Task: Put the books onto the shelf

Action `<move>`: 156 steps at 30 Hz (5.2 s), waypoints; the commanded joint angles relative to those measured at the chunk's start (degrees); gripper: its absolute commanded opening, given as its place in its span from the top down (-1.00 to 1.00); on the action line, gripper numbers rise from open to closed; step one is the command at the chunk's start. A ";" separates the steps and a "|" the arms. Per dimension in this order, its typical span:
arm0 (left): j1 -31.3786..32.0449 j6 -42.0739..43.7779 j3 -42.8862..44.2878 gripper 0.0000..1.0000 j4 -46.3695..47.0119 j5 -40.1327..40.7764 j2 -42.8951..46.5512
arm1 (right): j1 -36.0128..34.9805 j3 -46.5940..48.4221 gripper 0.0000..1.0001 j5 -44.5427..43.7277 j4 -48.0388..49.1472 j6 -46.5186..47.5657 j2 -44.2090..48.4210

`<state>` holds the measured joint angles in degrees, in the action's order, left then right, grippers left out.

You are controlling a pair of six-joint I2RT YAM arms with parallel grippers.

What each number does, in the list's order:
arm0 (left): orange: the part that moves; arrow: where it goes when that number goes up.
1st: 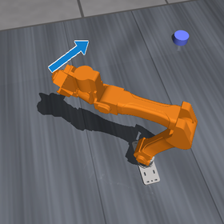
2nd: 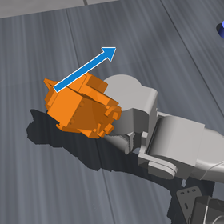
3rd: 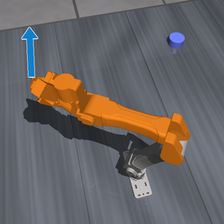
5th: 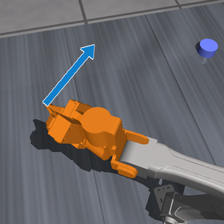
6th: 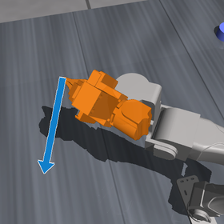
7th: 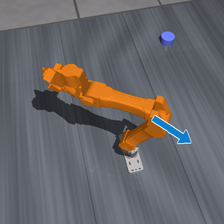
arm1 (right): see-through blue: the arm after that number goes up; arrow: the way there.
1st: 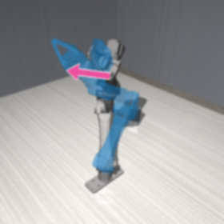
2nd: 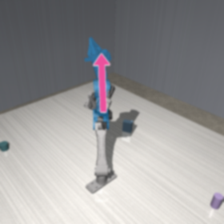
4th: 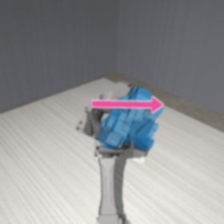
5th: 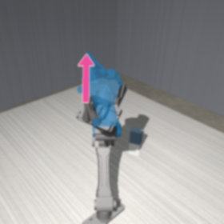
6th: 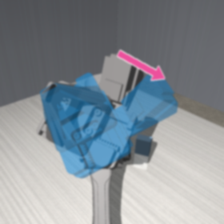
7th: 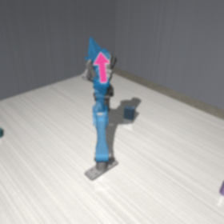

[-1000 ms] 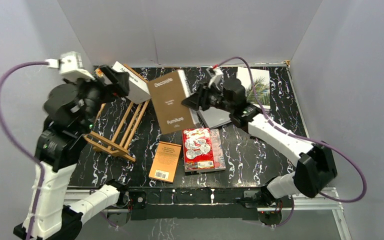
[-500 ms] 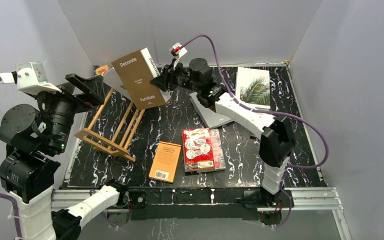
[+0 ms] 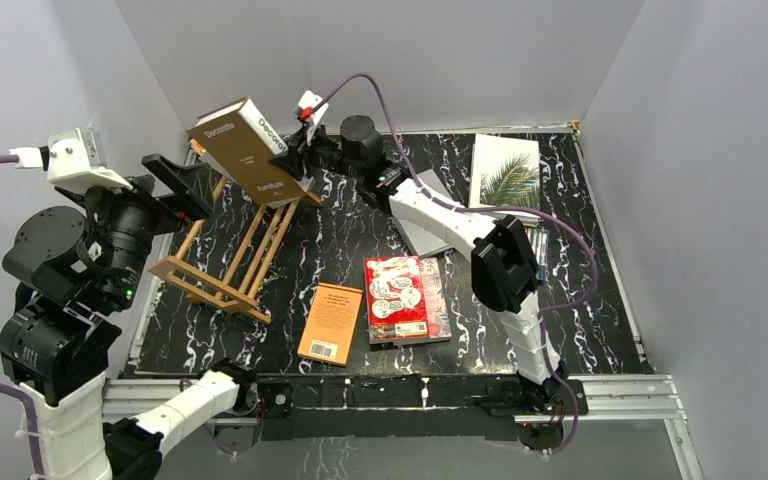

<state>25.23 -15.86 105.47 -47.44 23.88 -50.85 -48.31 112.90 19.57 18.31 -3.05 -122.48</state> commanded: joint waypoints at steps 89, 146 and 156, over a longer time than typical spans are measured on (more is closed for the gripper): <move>0.18 -17.54 -41.11 -0.85 31.62 -51.66 -9.18 | 45.82 -61.60 -0.71 -10.71 -30.97 -26.82 52.87; 17.03 -11.88 -3.08 -0.81 37.28 -30.87 -60.54 | 61.15 -45.35 -0.87 -1.31 -15.45 -20.68 12.89; 17.04 -20.25 20.19 -0.64 40.12 -31.67 -87.01 | 61.15 -47.43 -0.73 -4.54 -16.77 -21.29 14.79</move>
<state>42.11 -31.53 119.87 -9.39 -7.88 -134.30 12.99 66.70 16.49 1.37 -24.45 -110.00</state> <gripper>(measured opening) 0.838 0.875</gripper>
